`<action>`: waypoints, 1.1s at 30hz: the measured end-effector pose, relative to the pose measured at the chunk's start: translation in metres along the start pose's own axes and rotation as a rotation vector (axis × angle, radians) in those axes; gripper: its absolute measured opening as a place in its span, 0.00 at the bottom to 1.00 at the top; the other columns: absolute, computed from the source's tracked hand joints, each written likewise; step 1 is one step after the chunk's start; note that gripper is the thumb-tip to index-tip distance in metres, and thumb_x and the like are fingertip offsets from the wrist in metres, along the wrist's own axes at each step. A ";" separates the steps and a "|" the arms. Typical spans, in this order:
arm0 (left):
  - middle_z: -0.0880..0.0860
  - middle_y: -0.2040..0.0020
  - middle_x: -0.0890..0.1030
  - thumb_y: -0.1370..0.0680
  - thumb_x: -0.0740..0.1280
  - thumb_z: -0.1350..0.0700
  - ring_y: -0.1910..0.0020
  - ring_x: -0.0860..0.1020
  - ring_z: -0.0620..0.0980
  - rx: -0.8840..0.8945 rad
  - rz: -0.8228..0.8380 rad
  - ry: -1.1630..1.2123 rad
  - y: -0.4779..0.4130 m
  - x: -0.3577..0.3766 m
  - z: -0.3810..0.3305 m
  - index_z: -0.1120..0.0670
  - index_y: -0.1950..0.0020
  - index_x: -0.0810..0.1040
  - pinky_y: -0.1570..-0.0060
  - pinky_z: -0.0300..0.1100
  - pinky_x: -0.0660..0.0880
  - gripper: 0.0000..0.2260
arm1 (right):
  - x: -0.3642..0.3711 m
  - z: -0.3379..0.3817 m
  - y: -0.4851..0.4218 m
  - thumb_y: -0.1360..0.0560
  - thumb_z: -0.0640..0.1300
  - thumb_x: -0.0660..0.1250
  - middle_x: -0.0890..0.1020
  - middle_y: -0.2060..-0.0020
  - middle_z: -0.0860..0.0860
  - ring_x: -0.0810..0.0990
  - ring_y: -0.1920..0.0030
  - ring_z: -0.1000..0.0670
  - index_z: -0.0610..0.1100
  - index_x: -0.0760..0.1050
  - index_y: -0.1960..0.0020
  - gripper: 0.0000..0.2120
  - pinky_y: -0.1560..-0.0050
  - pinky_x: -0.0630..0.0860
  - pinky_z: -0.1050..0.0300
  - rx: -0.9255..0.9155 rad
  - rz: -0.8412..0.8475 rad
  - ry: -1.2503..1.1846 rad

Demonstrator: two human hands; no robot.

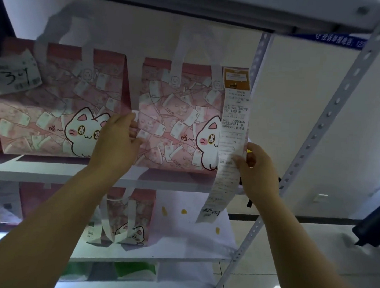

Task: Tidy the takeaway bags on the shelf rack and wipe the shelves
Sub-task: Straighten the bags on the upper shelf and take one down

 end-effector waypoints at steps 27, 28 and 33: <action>0.37 0.58 0.77 0.30 0.74 0.56 0.61 0.77 0.36 0.248 0.478 0.466 0.182 0.016 -0.152 0.45 0.50 0.73 0.64 0.30 0.68 0.15 | -0.217 -0.027 0.294 0.25 0.45 0.66 0.79 0.55 0.61 0.80 0.56 0.58 0.48 0.73 0.43 0.11 0.61 0.78 0.64 0.259 -0.401 0.121; 0.38 0.58 0.77 0.31 0.74 0.56 0.62 0.77 0.35 0.264 0.501 0.485 0.188 0.028 -0.167 0.45 0.50 0.73 0.64 0.30 0.68 0.15 | -0.233 -0.033 0.300 0.25 0.44 0.66 0.79 0.56 0.61 0.79 0.57 0.59 0.48 0.73 0.44 0.10 0.63 0.77 0.67 0.264 -0.419 0.149; 0.39 0.57 0.78 0.31 0.74 0.58 0.60 0.77 0.36 0.348 0.588 0.560 0.221 0.097 -0.256 0.47 0.49 0.73 0.63 0.31 0.70 0.15 | -0.320 -0.078 0.320 0.25 0.44 0.67 0.76 0.60 0.65 0.78 0.63 0.64 0.52 0.71 0.48 0.08 0.70 0.72 0.75 0.315 -0.493 0.244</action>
Point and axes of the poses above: each hand's wrist, its own y-axis away from the middle knuckle, its own x-axis out of the palm, z = x × y, the point moved 6 cm from there along -y, towards the middle knuckle
